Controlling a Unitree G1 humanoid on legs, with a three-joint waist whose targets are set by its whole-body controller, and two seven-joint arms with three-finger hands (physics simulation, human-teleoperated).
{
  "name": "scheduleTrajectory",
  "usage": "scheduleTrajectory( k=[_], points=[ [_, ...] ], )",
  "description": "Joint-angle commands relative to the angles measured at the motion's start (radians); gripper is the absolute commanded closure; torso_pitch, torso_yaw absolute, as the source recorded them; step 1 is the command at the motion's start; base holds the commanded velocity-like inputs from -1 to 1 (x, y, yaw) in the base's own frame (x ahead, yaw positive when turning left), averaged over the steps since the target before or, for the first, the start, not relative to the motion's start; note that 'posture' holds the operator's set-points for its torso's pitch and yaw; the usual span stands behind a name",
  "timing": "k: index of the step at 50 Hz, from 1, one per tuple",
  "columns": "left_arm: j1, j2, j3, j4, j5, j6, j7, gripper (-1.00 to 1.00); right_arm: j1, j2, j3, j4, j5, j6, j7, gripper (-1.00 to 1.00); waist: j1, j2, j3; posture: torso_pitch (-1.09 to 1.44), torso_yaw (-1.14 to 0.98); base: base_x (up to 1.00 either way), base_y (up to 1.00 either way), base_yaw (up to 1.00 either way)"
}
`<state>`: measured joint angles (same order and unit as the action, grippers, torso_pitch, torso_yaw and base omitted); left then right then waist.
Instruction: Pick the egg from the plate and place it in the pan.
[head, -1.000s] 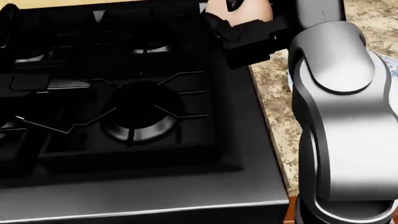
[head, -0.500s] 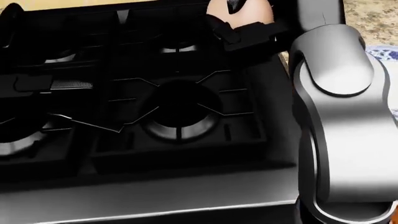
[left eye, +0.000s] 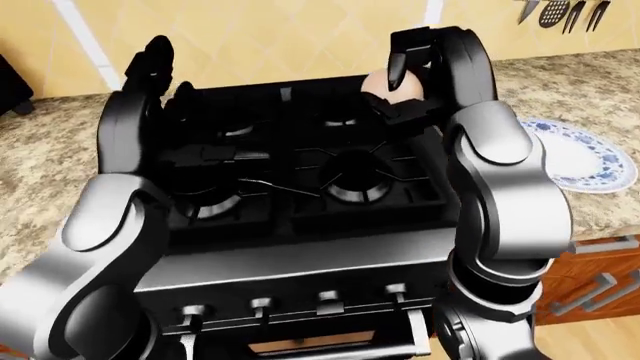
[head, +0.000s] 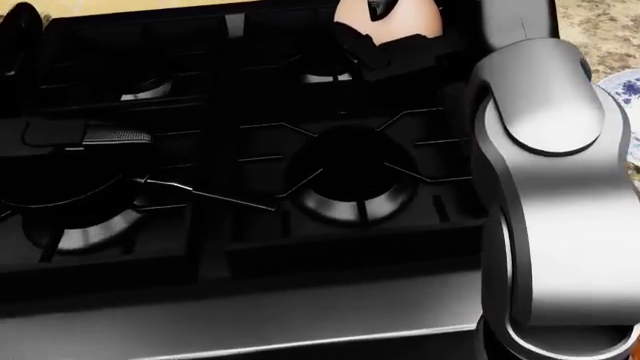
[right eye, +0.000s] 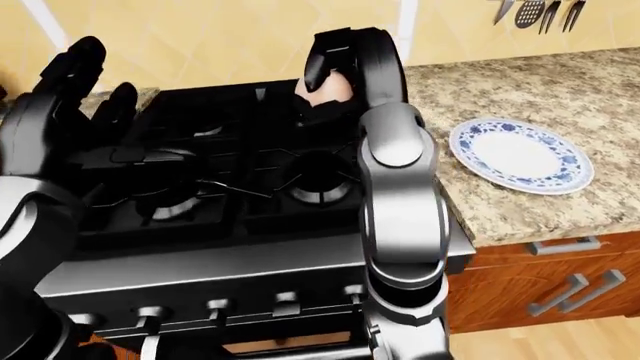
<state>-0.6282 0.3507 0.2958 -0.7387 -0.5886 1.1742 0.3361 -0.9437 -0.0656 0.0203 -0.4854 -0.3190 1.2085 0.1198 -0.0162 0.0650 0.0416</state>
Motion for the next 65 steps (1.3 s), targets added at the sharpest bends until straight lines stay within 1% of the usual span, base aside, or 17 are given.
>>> scheduleTrajectory(
  k=[1,2,3,11,15,16,24,28,29,38,42,43,45,51,55,56,65],
  points=[
    [-0.016,0.012,0.012,-0.006,0.01,-0.028,0.001,-1.0,-0.025,0.002,0.004,-0.011,0.002,-0.029,-0.001,1.0,0.0,0.018,-0.024,0.0,0.0,0.0,0.25,0.0],
    [-0.014,0.011,0.011,-0.005,0.011,-0.03,0.001,-1.0,-0.023,0.002,0.003,-0.01,0.003,-0.032,-0.002,1.0,0.0,0.066,-0.036,0.0,0.0,0.0,0.25,0.0],
    [-0.018,0.011,0.012,-0.006,0.01,-0.026,0.002,-1.0,-0.025,0.002,0.004,-0.008,0.003,-0.032,-0.001,1.0,0.005,0.023,-0.026,0.0,0.0,0.0,0.25,0.0],
    [-0.02,0.009,0.012,-0.011,0.007,-0.02,0.005,-1.0,-0.021,0.004,0.007,-0.014,-0.001,-0.028,-0.002,1.0,0.001,-0.036,-0.017,0.0,0.0,0.0,0.26,0.0],
    [-0.018,0.009,0.01,-0.008,0.01,-0.025,0.003,-1.0,-0.016,0.005,0.006,-0.014,-0.001,-0.033,-0.003,1.0,0.003,-0.112,-0.03,0.0,0.0,0.0,0.26,0.0],
    [-0.021,0.009,0.013,-0.01,0.008,-0.019,0.004,-1.0,-0.017,0.006,0.007,-0.015,-0.001,-0.033,-0.003,1.0,-0.004,-0.079,-0.023,0.0,0.0,0.0,0.25,0.0],
    [-0.018,0.008,0.013,-0.013,0.006,-0.018,0.006,-1.0,-0.018,0.007,0.007,-0.011,-0.001,-0.033,-0.004,1.0,0.01,-0.051,-0.016,0.0,0.0,0.0,0.27,0.0],
    [-0.022,0.008,0.014,-0.013,0.003,-0.015,0.008,-1.0,-0.027,0.004,0.007,-0.009,-0.002,-0.029,-0.001,1.0,0.0,0.073,-0.036,0.0,0.0,0.0,0.27,0.0],
    [-0.02,0.009,0.013,-0.013,0.004,-0.017,0.007,-1.0,-0.024,0.004,0.007,-0.009,-0.002,-0.031,-0.002,1.0,0.003,0.027,-0.025,0.0,0.0,0.0,0.27,0.0],
    [-0.019,0.009,0.012,-0.013,0.005,-0.017,0.008,-1.0,-0.014,0.009,0.009,-0.008,-0.004,-0.042,-0.004,1.0,-0.001,-0.038,-0.018,0.0,0.0,0.0,0.27,0.0],
    [-0.017,0.008,0.005,-0.007,0.012,-0.028,0.004,-1.0,-0.015,0.007,0.006,-0.009,-0.004,-0.04,-0.002,1.0,0.002,-0.11,-0.031,0.0,0.0,0.0,0.26,0.0],
    [-0.017,0.007,0.004,-0.006,0.013,-0.028,0.004,-1.0,-0.015,0.006,0.006,-0.01,-0.004,-0.039,-0.002,1.0,-0.006,-0.077,-0.024,0.0,0.0,0.0,0.27,0.0],
    [-0.023,0.006,0.005,-0.008,0.012,-0.021,0.005,-1.0,-0.019,0.004,0.006,-0.013,-0.005,-0.033,0.0,1.0,0.005,-0.097,-0.032,0.0,0.0,0.0,0.26,0.0],
    [-0.027,0.006,0.007,-0.009,0.01,-0.016,0.006,-1.0,-0.02,0.004,0.006,-0.012,-0.004,-0.033,0.0,1.0,0.01,-0.053,-0.016,0.0,0.0,0.0,0.27,0.0],
    [-0.022,0.005,0.008,-0.012,0.01,-0.016,0.005,-1.0,-0.017,0.008,0.008,-0.016,-0.004,-0.033,-0.002,1.0,0.0,0.073,-0.036,0.0,0.0,0.0,0.27,0.0],
    [-0.022,0.005,0.008,-0.013,0.01,-0.016,0.005,-1.0,-0.014,0.009,0.008,-0.015,-0.004,-0.037,-0.003,1.0,0.003,0.022,-0.025,0.0,0.0,0.0,0.27,0.0],
    [-0.023,0.002,0.006,-0.015,0.011,-0.012,0.007,-1.0,-0.006,0.01,0.005,-0.018,-0.001,-0.041,-0.006,1.0,-0.001,-0.044,-0.017,0.0,0.0,0.0,0.27,0.0]
  ],
)
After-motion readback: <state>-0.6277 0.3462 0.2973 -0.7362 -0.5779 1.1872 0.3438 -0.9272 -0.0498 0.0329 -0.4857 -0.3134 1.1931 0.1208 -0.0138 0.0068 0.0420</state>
